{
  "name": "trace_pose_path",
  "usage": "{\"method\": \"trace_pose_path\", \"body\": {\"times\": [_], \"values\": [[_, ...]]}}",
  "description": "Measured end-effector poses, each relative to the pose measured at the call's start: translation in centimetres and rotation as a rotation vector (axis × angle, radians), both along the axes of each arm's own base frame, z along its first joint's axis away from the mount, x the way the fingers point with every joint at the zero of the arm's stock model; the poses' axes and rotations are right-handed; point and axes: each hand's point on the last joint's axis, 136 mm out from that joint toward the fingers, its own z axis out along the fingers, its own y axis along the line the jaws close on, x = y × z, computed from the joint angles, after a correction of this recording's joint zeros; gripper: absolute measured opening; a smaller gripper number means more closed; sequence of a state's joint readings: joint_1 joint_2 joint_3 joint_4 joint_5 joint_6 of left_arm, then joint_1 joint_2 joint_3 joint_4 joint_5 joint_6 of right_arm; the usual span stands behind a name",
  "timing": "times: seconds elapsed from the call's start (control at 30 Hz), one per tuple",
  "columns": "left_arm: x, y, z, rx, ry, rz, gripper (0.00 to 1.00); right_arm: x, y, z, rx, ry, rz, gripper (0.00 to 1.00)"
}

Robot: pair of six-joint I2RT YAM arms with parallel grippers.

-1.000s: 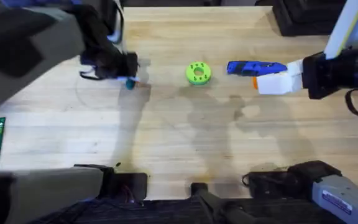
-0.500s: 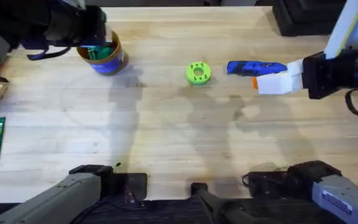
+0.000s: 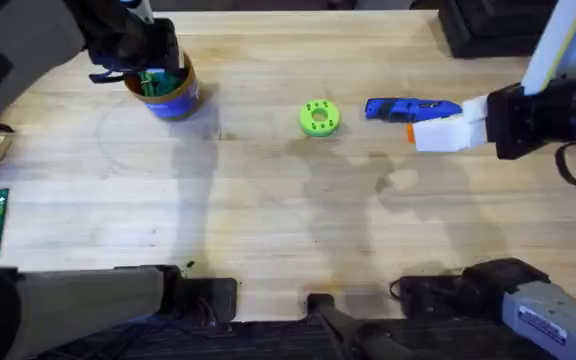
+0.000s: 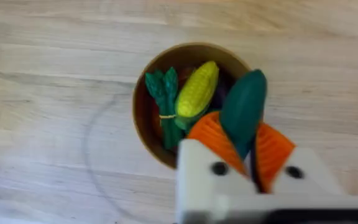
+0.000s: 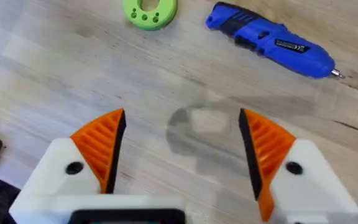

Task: Pick up the gripper from the table and insert it into the empty holder that is missing its gripper. Then pick up a screw, insert it into the mounting hole, and use the screwdriver to tighten it. Finally, clean up the table by picking up the vegetable and placing it into the bucket.

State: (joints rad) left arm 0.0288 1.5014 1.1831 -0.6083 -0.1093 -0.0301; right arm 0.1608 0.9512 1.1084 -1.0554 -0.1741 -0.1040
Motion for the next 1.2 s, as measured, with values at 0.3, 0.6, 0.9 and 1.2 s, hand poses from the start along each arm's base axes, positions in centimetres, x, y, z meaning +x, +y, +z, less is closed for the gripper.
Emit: {"method": "trace_pose_path", "body": {"times": [0.3,0.6,0.9,1.2], "values": [[0.0,0.0,-0.6,0.002,0.019,-0.002,0.984,0.0,0.0,0.0,0.000,0.000,0.000,0.990],[-3.4,-0.3,0.9,-0.011,0.065,-0.010,0.986,0.0,0.0,0.0,0.000,0.000,0.000,0.990],[-10.9,-2.4,5.3,-0.100,0.073,-0.072,0.986,0.0,0.0,0.0,0.000,0.000,0.000,0.990],[-15.0,-6.5,5.7,-0.169,0.079,-0.221,0.985,0.0,0.0,0.0,0.000,-0.001,0.000,0.990]]}}
